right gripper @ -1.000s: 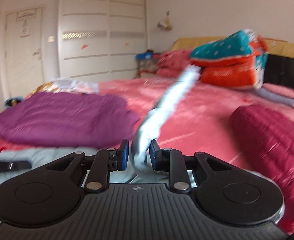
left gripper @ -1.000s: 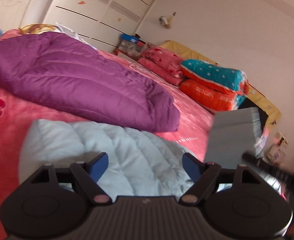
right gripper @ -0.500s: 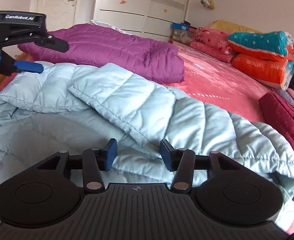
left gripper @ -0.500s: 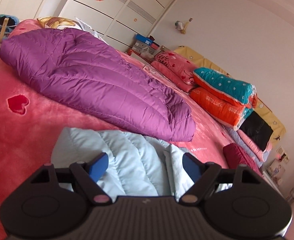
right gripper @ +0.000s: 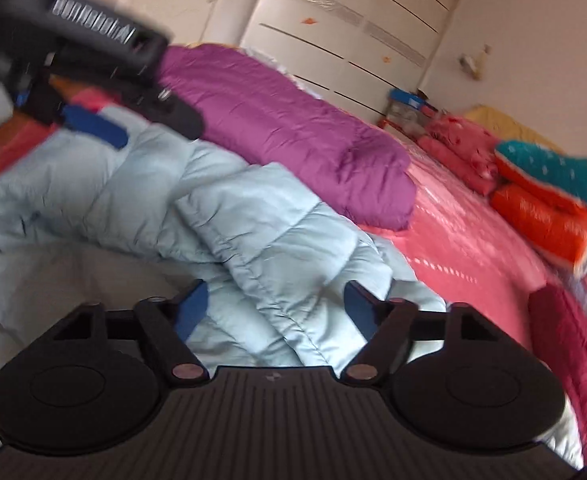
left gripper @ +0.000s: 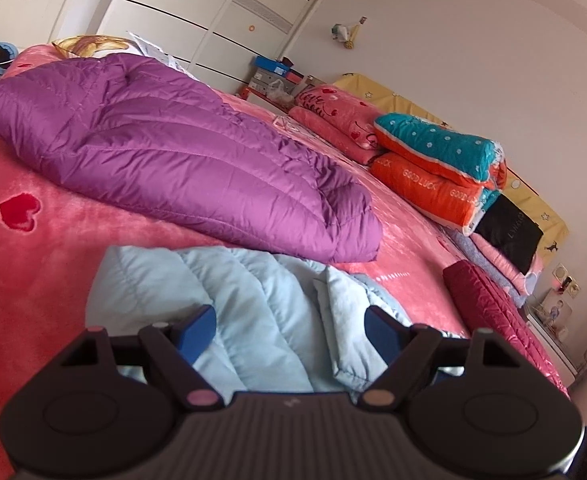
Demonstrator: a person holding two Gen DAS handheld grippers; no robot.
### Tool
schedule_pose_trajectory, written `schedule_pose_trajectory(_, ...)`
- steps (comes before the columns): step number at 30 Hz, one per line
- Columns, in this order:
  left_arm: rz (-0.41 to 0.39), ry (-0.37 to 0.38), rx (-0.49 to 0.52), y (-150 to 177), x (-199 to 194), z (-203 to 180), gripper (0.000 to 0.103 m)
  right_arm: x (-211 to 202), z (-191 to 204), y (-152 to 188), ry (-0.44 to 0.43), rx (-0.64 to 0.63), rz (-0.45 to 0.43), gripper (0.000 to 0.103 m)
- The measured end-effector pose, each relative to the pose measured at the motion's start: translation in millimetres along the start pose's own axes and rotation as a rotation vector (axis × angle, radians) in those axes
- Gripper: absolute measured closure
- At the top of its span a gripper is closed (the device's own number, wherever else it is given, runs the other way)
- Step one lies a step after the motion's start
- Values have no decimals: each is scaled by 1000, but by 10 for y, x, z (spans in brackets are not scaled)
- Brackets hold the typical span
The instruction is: Fold large clothes
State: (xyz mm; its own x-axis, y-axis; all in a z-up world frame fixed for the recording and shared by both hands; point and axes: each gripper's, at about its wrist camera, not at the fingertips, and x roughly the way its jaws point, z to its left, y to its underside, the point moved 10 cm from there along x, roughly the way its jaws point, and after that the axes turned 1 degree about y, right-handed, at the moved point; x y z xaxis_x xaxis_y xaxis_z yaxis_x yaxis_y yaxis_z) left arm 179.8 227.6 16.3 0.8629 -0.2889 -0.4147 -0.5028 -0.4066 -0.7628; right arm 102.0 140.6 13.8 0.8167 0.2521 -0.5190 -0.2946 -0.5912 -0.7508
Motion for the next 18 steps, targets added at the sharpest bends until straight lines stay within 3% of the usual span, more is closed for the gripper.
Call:
schedule_pose_trajectory(1, 0, -1, 7, 4, 2, -12, 22, 17, -32, 2, 6, 5, 2, 58)
schedule_pose_trajectory(2, 0, -2, 16, 4, 5, -23, 22, 26, -70, 10, 15, 20, 8, 72)
schedule_pose_trajectory(5, -7, -13, 44, -7, 14, -56, 22, 34, -234, 28, 30, 106, 20, 87)
schedule_pose_trajectory(10, -36, -38, 85, -54, 29, -114, 22, -355, -446, 133, -28, 296, -5, 90)
schedule_pose_trajectory(14, -36, -47, 147, -33, 85, -219, 22, -522, -151, 334, -105, 240, 19, 90)
schedule_pose_trajectory(18, -12, -62, 247, 77, 183, -348, 22, -517, 65, 437, -116, 165, 43, 86)
